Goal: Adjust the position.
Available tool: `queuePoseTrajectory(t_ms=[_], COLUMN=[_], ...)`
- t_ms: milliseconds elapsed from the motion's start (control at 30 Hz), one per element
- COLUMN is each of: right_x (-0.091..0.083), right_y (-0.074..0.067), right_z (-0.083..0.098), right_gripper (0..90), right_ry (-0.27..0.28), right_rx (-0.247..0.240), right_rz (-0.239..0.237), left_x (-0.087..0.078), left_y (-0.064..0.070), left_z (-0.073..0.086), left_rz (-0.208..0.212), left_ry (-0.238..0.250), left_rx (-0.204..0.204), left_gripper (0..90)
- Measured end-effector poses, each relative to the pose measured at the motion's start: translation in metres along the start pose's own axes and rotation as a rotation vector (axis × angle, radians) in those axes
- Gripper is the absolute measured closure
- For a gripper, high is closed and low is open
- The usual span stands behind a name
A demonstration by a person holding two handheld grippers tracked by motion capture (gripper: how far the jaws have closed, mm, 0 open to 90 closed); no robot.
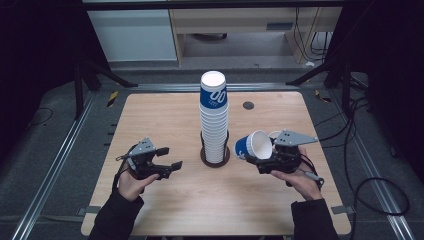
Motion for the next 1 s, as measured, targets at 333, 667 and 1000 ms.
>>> queuePoseTrajectory(t_ms=[333, 667, 1000], right_x=[-0.019, -0.030, -0.041], right_y=[0.017, 0.023, 0.030], right_z=[0.003, 0.003, 0.008], right_gripper=[16.6, 16.5, 16.6], right_ry=[-0.029, -0.043, -0.127], right_rx=[0.032, 0.039, 0.038], right_rz=[0.089, 0.136, 0.219], left_x=[0.000, -0.001, -0.001], left_y=[-0.016, -0.017, -0.019], left_z=[0.007, 0.006, 0.006], left_rz=[-0.037, -0.041, -0.044], left_ry=[-0.012, -0.004, -0.006], left_rx=[-0.050, -0.052, -0.064], left_gripper=[19.2, 19.4, 19.4])
Point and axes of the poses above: each handheld gripper's, and its own axes: x roughly forward along the jaws, z roughly out of its underside, y roughly to its right, the point moved 6 cm from there along x, roughly forward along the jaws, and after that the axes turned 8 degrees about -y, right-handed, at the moved point
